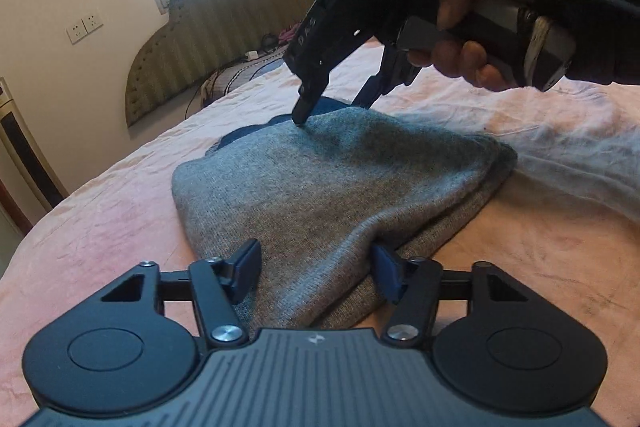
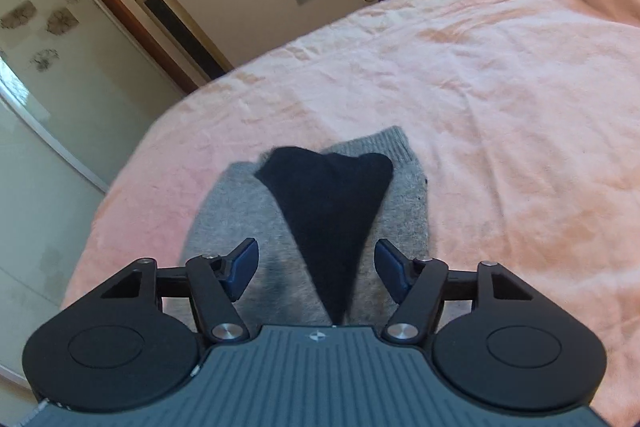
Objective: Fold small clothes
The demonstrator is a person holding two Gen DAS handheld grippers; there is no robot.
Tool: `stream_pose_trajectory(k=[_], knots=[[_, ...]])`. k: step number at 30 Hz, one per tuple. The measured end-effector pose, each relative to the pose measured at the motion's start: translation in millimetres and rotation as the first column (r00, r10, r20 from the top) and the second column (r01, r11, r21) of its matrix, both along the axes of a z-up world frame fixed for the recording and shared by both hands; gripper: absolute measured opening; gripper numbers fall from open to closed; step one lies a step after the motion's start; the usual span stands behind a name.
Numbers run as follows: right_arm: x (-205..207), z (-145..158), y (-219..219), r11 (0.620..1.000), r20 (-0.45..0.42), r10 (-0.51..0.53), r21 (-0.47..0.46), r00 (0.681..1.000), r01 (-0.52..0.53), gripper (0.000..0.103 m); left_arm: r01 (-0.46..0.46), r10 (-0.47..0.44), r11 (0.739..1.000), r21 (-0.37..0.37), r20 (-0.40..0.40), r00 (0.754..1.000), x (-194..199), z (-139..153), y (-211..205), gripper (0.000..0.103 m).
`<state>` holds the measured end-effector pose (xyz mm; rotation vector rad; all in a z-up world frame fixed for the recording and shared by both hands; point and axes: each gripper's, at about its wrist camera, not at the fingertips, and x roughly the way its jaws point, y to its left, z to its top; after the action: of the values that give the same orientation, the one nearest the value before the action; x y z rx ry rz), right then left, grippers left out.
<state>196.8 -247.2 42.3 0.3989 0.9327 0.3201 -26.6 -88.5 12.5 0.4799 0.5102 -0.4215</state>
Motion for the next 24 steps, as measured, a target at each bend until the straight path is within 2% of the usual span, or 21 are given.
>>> stream_pose_trajectory(k=[1,2,3,4,5,8,10,11,12,13,14,15,16,17,18,19,20,21,23,24], knots=[[2.4,-5.2,5.6,1.000,-0.001,0.020,-0.002,1.000,-0.020,0.030,0.001,-0.001,1.000,-0.007,-0.015,1.000,3.1,-0.8,0.9,0.035],[0.9,-4.9,9.0,0.999,0.019,0.035,0.000,0.999,-0.035,0.022,0.002,-0.002,1.000,-0.023,-0.031,1.000,5.0,0.6,2.9,0.018],[-3.7,-0.1,11.0,0.999,0.054,0.045,-0.019,0.998,-0.044,0.018,0.006,-0.008,0.999,-0.044,-0.042,0.999,4.5,3.0,5.4,0.009],[-10.7,7.1,9.4,0.998,0.106,0.061,-0.039,0.993,-0.057,0.013,0.018,-0.021,0.998,-0.066,-0.047,0.999,2.2,5.2,8.0,0.009],[-14.9,9.5,3.4,0.998,0.123,0.056,-0.035,0.991,-0.052,0.013,0.037,-0.040,0.997,-0.074,-0.049,0.998,-0.5,5.1,9.7,0.008],[-10.8,-13.7,-26.0,0.997,0.059,-0.025,-0.066,0.998,0.029,0.009,0.044,-0.047,0.998,-0.054,-0.059,0.997,-2.6,-9.3,10.6,0.007],[-19.0,-21.3,-33.9,1.000,0.066,-0.028,-0.005,0.997,0.029,0.010,0.037,-0.041,0.996,-0.083,-0.054,0.998,-2.8,-10.4,14.0,0.007],[-22.4,-19.0,-35.8,0.999,0.060,-0.037,0.020,0.998,0.036,0.013,0.038,-0.044,0.995,-0.096,-0.059,0.997,-3.2,-7.3,16.0,0.009],[-27.5,-15.6,-38.8,0.998,0.053,-0.047,0.051,0.997,0.044,0.026,0.049,-0.057,0.992,-0.120,-0.063,0.996,-5.5,-3.3,20.1,0.009],[-33.7,-11.8,-42.5,0.996,0.056,-0.051,0.071,0.997,0.047,0.050,0.060,-0.071,0.987,-0.151,-0.069,0.995,-7.7,3.1,26.8,0.009],[-41.7,-7.7,-46.5,0.996,0.064,-0.052,0.082,0.997,0.047,0.064,0.061,-0.077,0.981,-0.187,-0.084,0.993,-11.2,9.6,34.7,0.013],[-52.1,-3.6,-51.8,0.994,0.077,-0.056,0.093,0.995,0.048,0.084,0.057,-0.086,0.969,-0.240,-0.111,0.990,-13.6,16.9,45.8,0.023],[-62.8,-2.3,-57.4,0.992,0.083,-0.053,0.115,0.995,0.043,0.087,0.039,-0.087,0.950,-0.310,-0.142,0.986,-14.1,23.2,60.6,0.034],[-70.9,-4.0,-62.4,0.989,0.065,-0.036,0.146,0.997,0.026,0.086,0.001,-0.072,0.924,-0.383,-0.170,0.983,-12.1,27.3,76.3,0.069],[-77.5,-8.1,-65.8,0.986,0.034,-0.021,0.168,0.999,0.015,0.086,-0.062,-0.032,0.889,-0.453,-0.198,0.980,-8.2,29.7,92.0,0.100],[-83.3,-12.8,-67.6,0.983,0.008,-0.010,0.182,1.000,0.008,0.085,-0.140,0.019,0.839,-0.525,-0.230,0.973,0.1,29.2,108.5,0.103],[-88.9,-17.5,-66.8,0.981,-0.010,0.006,0.192,1.000,-0.004,0.084,-0.218,0.056,0.782,-0.584,-0.283,0.958,11.3,26.1,122.6,0.101],[-94.2,-22.0,-63.3,0.981,-0.022,0.027,0.193,0.999,-0.022,0.078,-0.302,0.074,0.727,-0.617,-0.367,0.927,26.1,19.9,134.2,0.101],[-104.6,-24.3,-53.8,0.982,-0.005,0.052,0.181,0.999,-0.050,0.075,-0.446,0.042,0.616,-0.649,-0.539,0.842,56.0,-1.0,149.2,0.100],[-106.4,-25.3,-48.6,0.980,-0.017,0.075,0.184,0.997,-0.071,0.063,-0.485,0.014,0.580,-0.654,-0.588,0.809,65.0,-11.1,149.9,0.097]])
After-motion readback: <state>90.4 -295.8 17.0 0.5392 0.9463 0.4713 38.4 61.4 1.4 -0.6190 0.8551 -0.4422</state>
